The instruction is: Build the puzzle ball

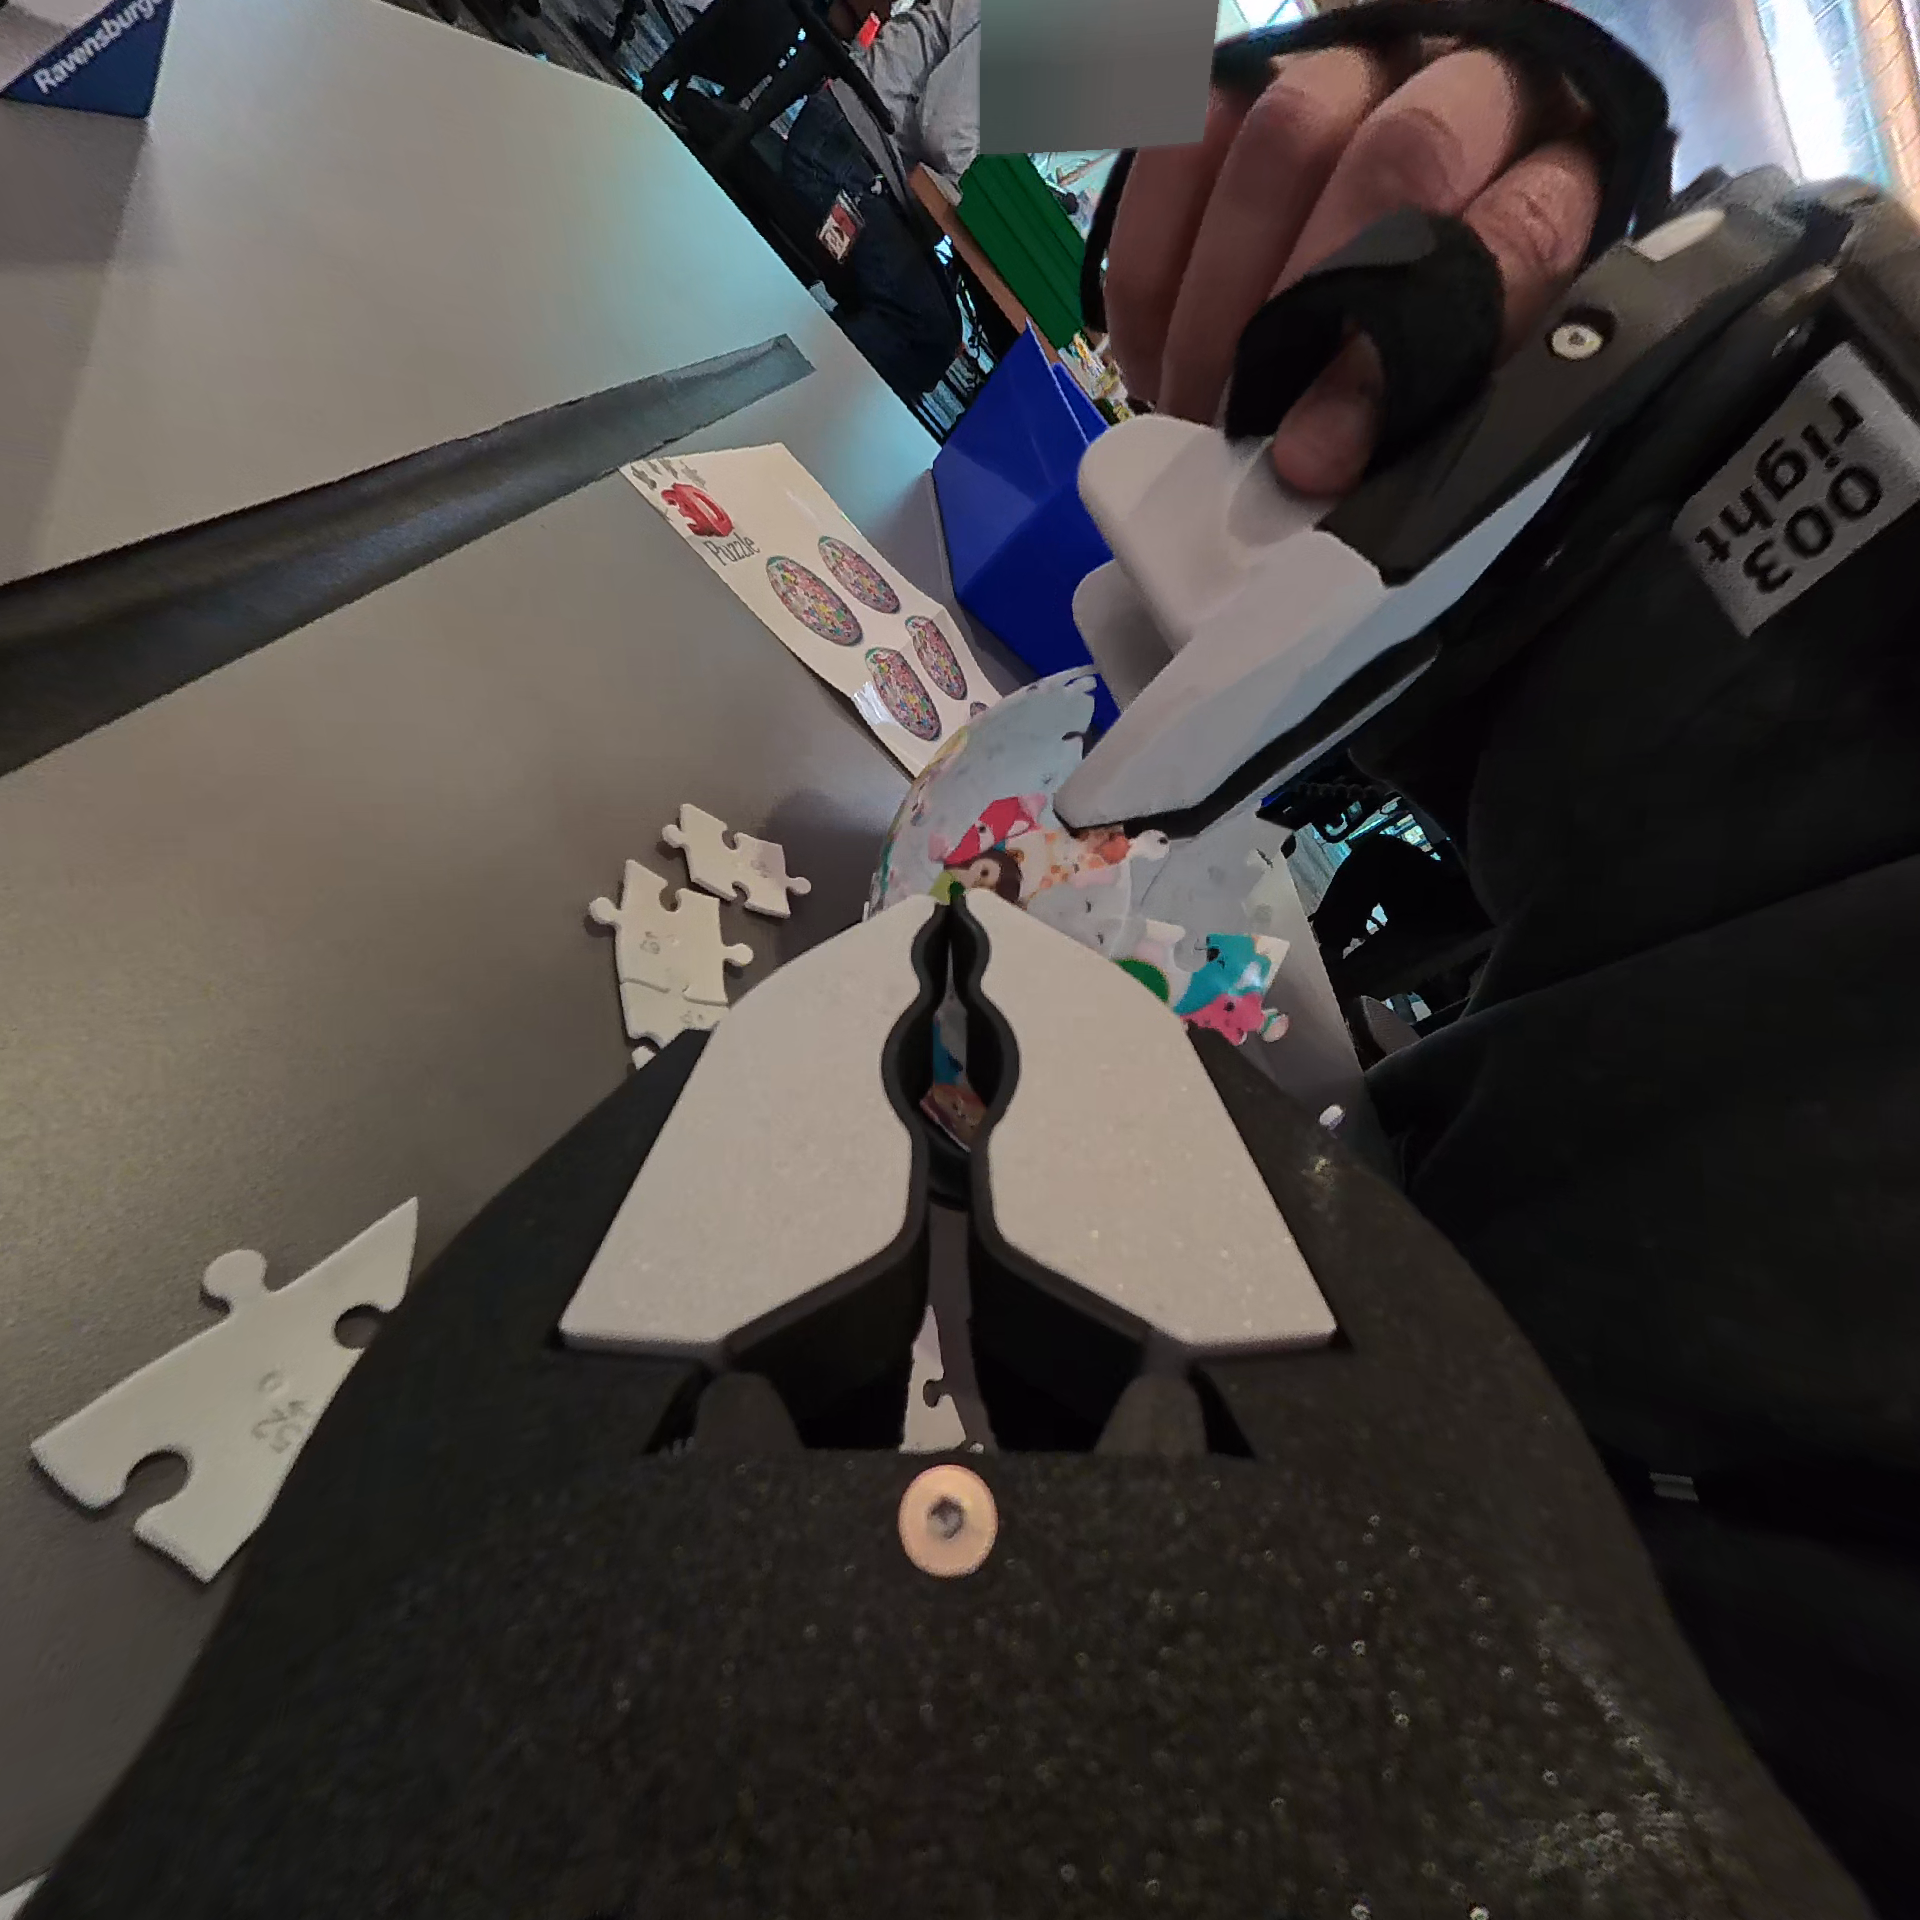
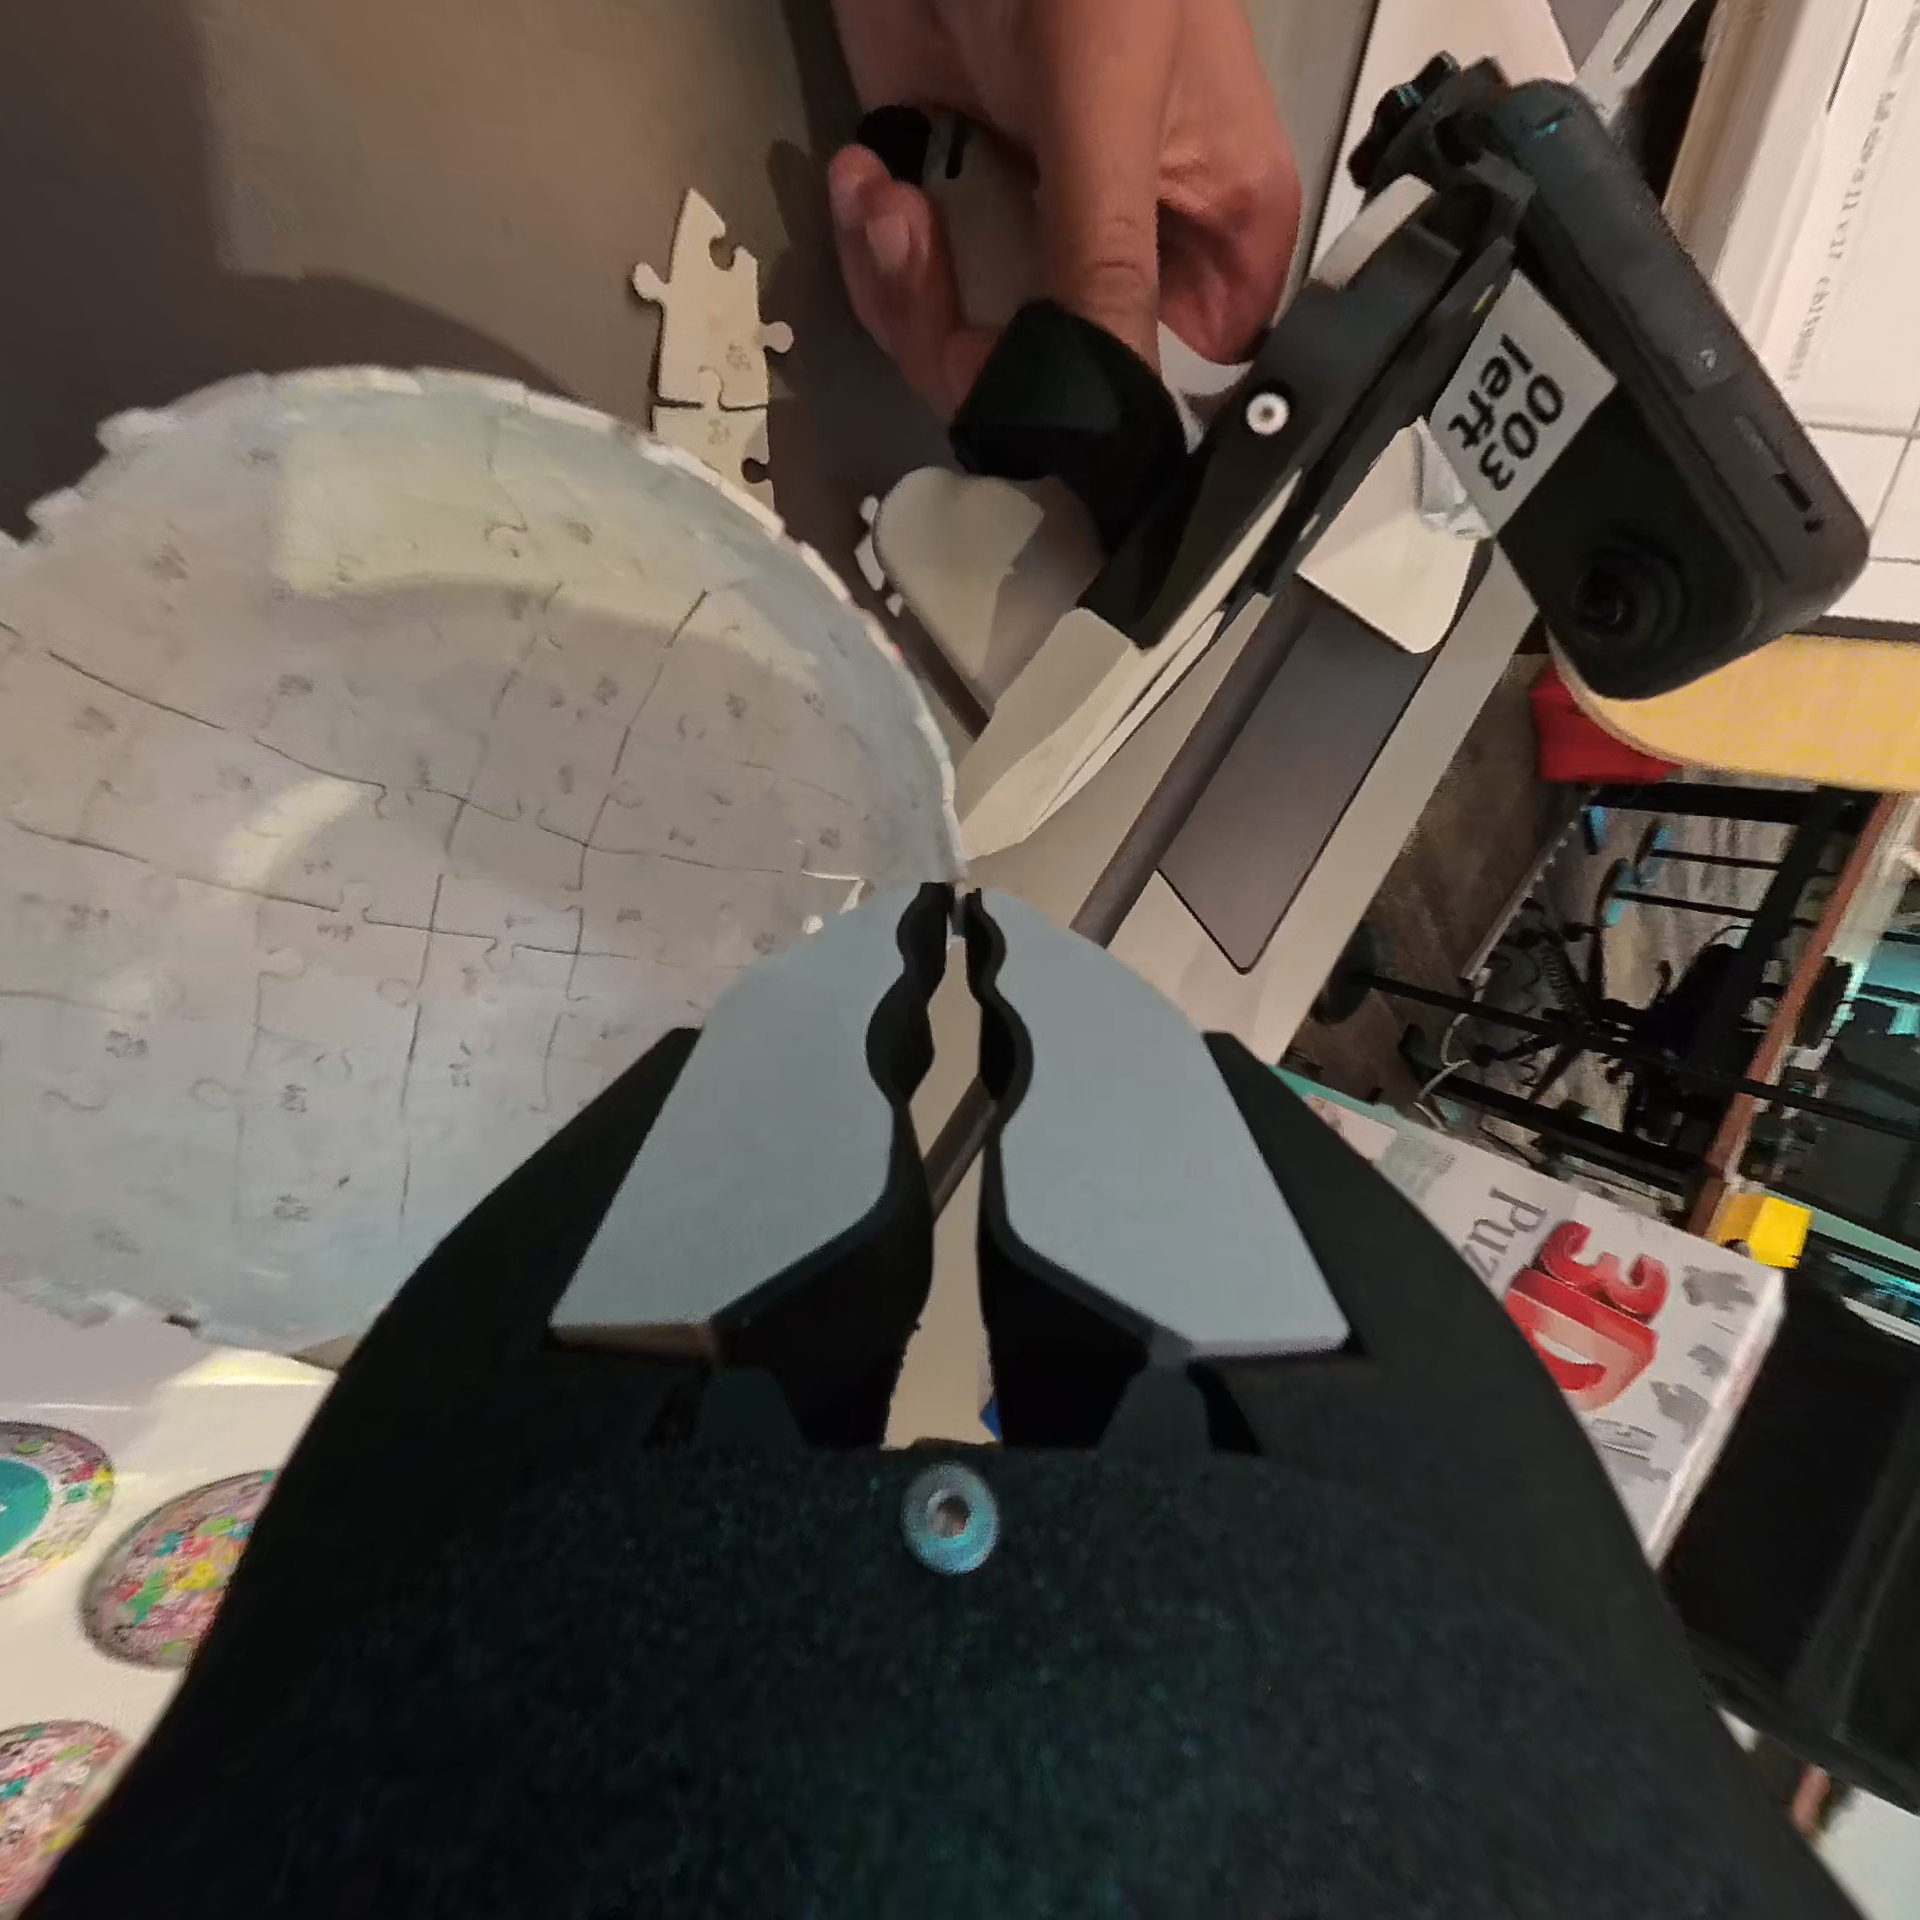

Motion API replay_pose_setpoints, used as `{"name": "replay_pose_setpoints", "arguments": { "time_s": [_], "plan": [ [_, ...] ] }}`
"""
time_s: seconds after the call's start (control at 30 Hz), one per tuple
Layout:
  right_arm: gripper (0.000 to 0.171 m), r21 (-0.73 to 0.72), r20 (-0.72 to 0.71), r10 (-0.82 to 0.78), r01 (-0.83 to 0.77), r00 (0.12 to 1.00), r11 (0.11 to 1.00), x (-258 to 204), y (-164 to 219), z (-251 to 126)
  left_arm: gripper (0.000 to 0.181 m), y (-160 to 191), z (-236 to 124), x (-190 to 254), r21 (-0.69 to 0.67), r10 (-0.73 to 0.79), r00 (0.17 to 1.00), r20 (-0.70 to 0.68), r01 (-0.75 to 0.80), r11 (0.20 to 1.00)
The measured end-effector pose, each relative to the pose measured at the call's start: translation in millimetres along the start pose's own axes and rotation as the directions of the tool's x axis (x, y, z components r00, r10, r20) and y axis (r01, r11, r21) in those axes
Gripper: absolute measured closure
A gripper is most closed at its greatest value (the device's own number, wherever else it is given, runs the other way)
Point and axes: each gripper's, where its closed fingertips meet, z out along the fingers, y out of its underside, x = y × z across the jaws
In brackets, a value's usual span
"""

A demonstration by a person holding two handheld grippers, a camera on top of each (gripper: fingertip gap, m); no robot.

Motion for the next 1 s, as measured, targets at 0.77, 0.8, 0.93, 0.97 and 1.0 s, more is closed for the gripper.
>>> {"name": "replay_pose_setpoints", "arguments": {
  "time_s": [0.77, 0.8, 0.93, 0.97, 1.0],
  "plan": [
    [0.156, 0.016, -0.017, 0.075, -0.075, 0.997, 0.997, 5.1, -9.6, -7.9, 0.181, -4.1, -2.6, -2.4, 0.024, -0.016, 1.0, -0.004, 0.016, 1.0],
    [0.153, 0.02, -0.025, 0.099, -0.098, 0.995, 0.995, 7.5, -10.5, -12.9, 0.181, -5.6, -3.4, -2.8, 0.033, -0.016, 1.0, -0.003, 0.016, 0.999],
    [0.149, 0.079, -0.148, 0.317, -0.309, 0.937, 0.948, 28.0, -8.9, -61.2, 0.181, -12.6, -8.1, -6.0, 0.073, 0.01, 1.0, 0.022, -0.012, 0.997],
    [0.148, 0.103, -0.19, 0.402, -0.389, 0.896, 0.916, 30.7, -6.3, -79.1, 0.18, -15.6, -10.4, -7.9, 0.09, 0.022, 0.999, 0.04, -0.026, 0.996],
    [0.148, 0.142, -0.214, 0.486, -0.465, 0.847, 0.874, 28.3, -6.7, -97.5, 0.179, -19.2, -13.2, -10.2, 0.11, 0.038, 0.997, 0.065, -0.045, 0.993]
  ]
}}
